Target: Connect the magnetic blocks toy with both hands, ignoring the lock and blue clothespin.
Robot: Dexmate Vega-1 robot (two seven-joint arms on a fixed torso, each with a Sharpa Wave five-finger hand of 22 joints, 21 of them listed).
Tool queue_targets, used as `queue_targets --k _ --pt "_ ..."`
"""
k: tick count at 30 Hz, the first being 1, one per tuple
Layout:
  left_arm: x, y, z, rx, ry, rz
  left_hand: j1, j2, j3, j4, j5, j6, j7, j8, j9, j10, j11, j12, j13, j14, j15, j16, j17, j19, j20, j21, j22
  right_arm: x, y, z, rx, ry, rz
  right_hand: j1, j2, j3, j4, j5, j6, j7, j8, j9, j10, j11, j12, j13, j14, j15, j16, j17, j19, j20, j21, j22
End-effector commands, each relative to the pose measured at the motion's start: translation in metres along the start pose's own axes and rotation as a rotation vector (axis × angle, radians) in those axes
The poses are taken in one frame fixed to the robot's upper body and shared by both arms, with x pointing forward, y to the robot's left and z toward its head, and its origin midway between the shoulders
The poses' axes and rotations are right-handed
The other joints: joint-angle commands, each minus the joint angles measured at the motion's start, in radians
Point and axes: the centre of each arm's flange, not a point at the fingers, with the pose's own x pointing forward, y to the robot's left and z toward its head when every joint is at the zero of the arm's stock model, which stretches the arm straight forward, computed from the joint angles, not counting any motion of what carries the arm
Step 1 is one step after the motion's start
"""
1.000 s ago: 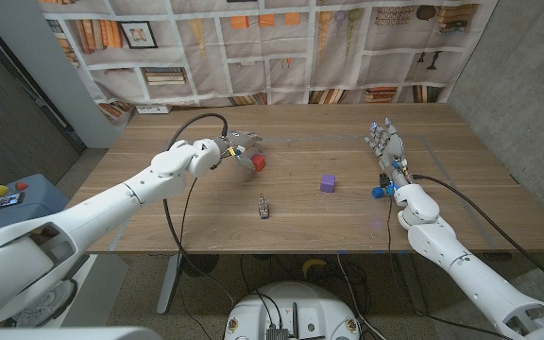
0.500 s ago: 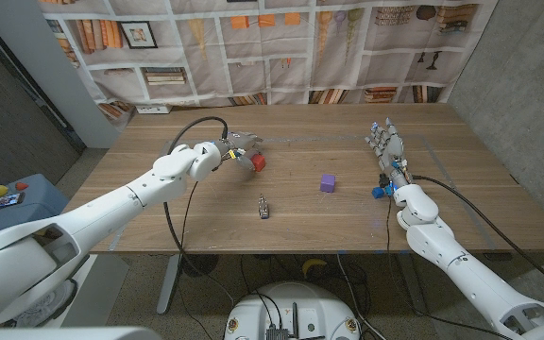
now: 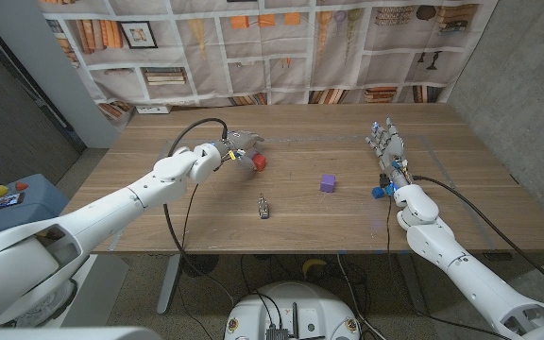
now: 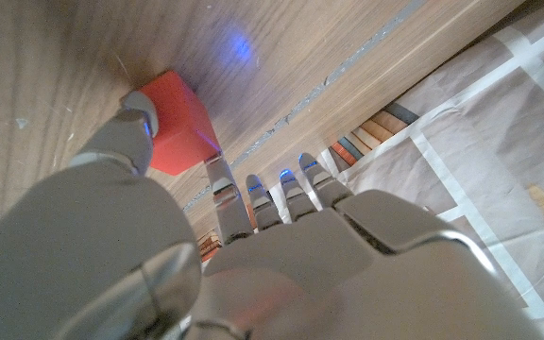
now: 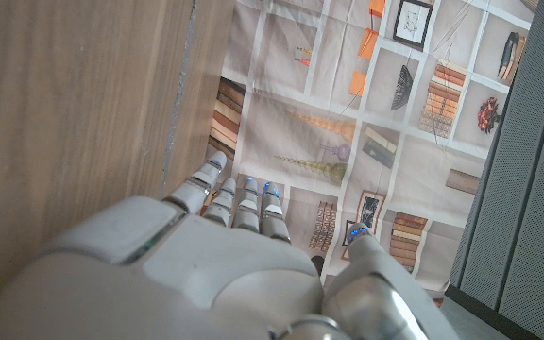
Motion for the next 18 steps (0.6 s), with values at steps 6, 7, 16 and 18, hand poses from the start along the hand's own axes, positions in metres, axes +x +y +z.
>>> queue_targets --k 6,7,16,18 --pt "-0.012 0.009 0.0 -0.054 0.011 0.065 0.033 0.012 -0.017 0.001 0.003 0.105 -0.003 0.026 0.004 0.041 -0.009 -0.001 0.002 0.033 -0.058 -0.004 0.003 0.034 -0.014 0.004 0.006 -0.002 -0.002 0.005 -0.013 0.007 0.021 -0.002 0.017 0.008 -0.004 -0.001 0.01 -0.001 0.003 0.002 0.012 0.001 0.003 -0.001 0.002 -0.005 0.007 -0.001 0.009 0.001 0.004 0.002" --pt "-0.013 0.01 0.0 -0.063 0.014 0.069 0.034 0.012 -0.018 0.001 0.003 0.114 -0.003 0.028 0.004 0.045 -0.01 -0.001 0.002 0.034 -0.059 -0.004 0.003 0.037 -0.016 0.004 0.006 -0.002 -0.002 0.005 -0.016 0.009 0.024 -0.002 0.018 0.009 -0.004 -0.001 0.01 -0.001 0.003 0.002 0.012 0.001 0.003 -0.001 0.003 -0.004 0.007 -0.002 0.009 0.001 0.004 0.002" --pt "-0.023 0.022 -0.001 -0.1 0.035 0.095 0.039 0.015 -0.025 0.002 0.004 0.136 -0.006 0.03 0.005 0.056 -0.012 -0.002 0.002 0.041 -0.065 -0.005 0.003 0.043 -0.019 0.004 0.006 -0.003 -0.004 0.012 -0.049 0.022 0.07 0.001 0.019 0.009 -0.007 -0.001 0.009 -0.002 0.003 0.002 0.011 -0.001 0.003 -0.001 0.002 -0.005 0.007 -0.003 0.01 0.001 0.004 0.002" --pt "-0.025 0.024 0.0 -0.109 0.037 0.096 0.039 0.016 -0.026 0.003 0.004 0.138 -0.006 0.029 0.005 0.057 -0.012 -0.003 0.002 0.04 -0.068 -0.007 0.003 0.043 -0.018 0.003 0.006 -0.004 -0.004 0.014 -0.064 0.02 0.083 0.001 0.019 0.009 -0.007 -0.002 0.009 -0.002 0.003 0.002 0.011 0.0 0.003 -0.001 0.002 -0.006 0.007 -0.003 0.01 0.001 0.004 0.002"
